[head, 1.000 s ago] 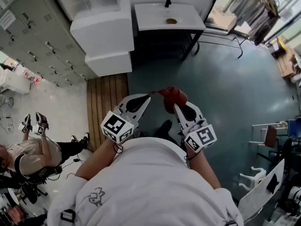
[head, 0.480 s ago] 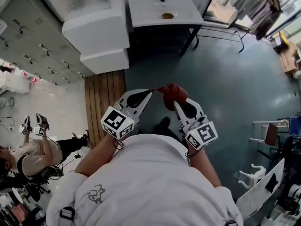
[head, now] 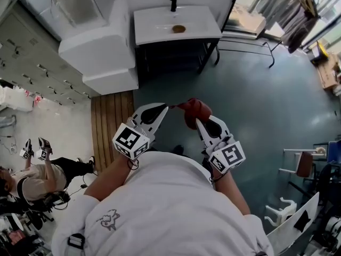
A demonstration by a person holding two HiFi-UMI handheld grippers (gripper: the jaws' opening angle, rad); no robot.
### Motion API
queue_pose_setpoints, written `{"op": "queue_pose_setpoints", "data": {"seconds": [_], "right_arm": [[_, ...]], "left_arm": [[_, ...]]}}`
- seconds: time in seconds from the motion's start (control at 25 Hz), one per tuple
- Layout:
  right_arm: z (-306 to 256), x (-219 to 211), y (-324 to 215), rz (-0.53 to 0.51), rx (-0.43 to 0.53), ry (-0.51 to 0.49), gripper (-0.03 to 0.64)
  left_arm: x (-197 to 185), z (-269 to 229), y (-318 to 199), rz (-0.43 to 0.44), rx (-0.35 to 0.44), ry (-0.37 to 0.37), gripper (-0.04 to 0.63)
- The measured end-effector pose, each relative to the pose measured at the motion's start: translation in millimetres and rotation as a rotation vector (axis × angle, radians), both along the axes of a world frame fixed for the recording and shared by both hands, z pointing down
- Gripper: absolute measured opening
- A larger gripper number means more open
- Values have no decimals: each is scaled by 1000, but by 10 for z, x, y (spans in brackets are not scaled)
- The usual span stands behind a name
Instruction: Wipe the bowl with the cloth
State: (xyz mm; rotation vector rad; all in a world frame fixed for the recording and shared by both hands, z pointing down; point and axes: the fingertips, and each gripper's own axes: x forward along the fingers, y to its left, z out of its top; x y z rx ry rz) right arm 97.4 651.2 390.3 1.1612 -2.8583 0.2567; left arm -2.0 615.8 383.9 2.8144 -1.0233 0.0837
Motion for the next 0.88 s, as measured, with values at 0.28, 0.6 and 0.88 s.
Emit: {"op": "queue_pose_setpoints", "data": {"seconds": [0.28, 0.6, 0.88], "right_arm": [[180, 376, -517, -5, -29, 0, 54], [265, 363, -1329, 31, -64, 9, 54], [177, -81, -2308, 39, -75, 26, 54]], "left_arm": [[207, 104, -502, -33, -44, 31, 14], [49, 192, -1415, -39, -105, 108, 14], [-189, 156, -2244, 60, -34, -24, 14]]}}
